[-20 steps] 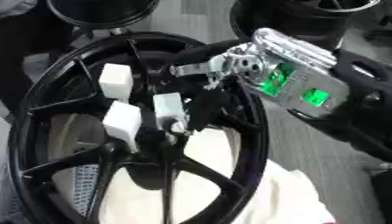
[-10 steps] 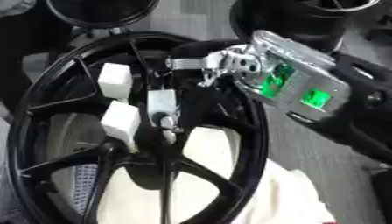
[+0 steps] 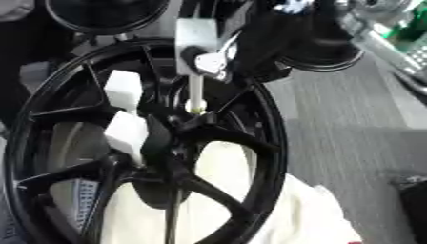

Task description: Pull the pin out of the wheel hub.

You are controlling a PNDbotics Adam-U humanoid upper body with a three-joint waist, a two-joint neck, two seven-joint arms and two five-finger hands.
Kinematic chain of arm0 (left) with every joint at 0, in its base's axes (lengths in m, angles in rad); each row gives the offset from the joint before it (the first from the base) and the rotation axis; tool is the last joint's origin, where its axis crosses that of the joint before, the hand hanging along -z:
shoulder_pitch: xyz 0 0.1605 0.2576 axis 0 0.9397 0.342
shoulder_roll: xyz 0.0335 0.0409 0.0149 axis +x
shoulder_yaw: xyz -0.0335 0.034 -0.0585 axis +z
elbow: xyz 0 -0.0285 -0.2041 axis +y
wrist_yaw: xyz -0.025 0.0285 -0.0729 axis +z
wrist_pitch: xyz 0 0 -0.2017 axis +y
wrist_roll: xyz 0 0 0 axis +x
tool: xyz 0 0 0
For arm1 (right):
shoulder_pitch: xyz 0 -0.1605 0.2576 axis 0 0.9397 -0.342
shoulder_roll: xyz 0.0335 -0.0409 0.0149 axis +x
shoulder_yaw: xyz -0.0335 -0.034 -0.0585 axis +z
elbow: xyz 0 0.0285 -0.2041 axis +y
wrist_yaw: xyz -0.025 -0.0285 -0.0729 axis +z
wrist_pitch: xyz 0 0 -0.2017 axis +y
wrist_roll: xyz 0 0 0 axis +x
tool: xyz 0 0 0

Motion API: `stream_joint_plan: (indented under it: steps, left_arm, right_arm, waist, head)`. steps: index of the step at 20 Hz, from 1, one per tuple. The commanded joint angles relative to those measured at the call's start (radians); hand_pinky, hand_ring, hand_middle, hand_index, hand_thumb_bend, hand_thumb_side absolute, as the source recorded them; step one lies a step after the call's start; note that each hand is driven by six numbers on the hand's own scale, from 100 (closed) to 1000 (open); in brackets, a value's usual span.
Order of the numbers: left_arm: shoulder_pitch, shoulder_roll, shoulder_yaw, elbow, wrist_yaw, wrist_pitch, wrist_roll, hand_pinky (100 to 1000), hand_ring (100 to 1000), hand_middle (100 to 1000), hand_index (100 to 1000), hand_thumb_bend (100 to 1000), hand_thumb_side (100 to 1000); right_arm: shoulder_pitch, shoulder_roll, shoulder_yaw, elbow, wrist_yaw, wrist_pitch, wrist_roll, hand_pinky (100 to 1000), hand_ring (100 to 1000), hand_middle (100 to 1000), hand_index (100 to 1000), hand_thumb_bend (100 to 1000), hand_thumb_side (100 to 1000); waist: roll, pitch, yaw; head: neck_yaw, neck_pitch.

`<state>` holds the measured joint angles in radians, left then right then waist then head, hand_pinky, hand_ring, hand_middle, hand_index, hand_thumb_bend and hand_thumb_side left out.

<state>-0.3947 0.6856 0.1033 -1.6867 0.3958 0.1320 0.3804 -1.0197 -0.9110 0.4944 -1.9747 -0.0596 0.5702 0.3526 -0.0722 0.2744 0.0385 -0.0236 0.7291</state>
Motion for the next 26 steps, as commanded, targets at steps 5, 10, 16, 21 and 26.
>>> stream_joint_plan:
  steps: [5, 10, 16, 21, 26]
  left_arm:
    - [-0.005, 0.044, 0.030, -0.015, 0.005, -0.008, 0.017, 802, 870, 866, 896, 597, 515]
    - [0.003, 0.049, 0.041, -0.016, 0.007, -0.012, 0.028, 802, 870, 866, 896, 599, 513]
    - [0.007, 0.053, 0.047, -0.017, 0.009, -0.016, 0.035, 803, 870, 867, 896, 599, 512]
    - [0.008, 0.054, 0.046, -0.017, 0.008, -0.015, 0.034, 803, 870, 867, 896, 599, 512]
    - [0.006, 0.052, 0.044, -0.018, 0.008, -0.015, 0.032, 803, 870, 867, 895, 599, 512]
  right_arm:
    - [0.306, -0.226, -0.337, 0.175, -0.004, -0.099, -0.261, 851, 688, 517, 633, 100, 304]
    - [0.481, -0.251, -0.507, 0.384, 0.034, -0.170, -0.324, 885, 825, 770, 798, 100, 457]
    - [0.508, -0.240, -0.580, 0.504, 0.140, -0.217, -0.274, 903, 875, 853, 842, 100, 482]
    - [0.487, -0.230, -0.583, 0.489, 0.163, -0.227, -0.274, 894, 853, 826, 821, 100, 486]
    - [0.447, -0.218, -0.566, 0.408, 0.151, -0.223, -0.319, 878, 794, 748, 780, 100, 496]
  waist:
    - [0.012, -0.011, 0.000]
    - [0.020, -0.011, -0.005]
    - [0.029, -0.018, -0.014]
    - [0.033, -0.021, -0.017]
    - [0.034, -0.021, -0.016]
  head:
    - [0.014, -0.019]
    - [0.029, -0.023]
    - [0.032, -0.021]
    - [0.031, -0.021]
    - [0.027, -0.023]
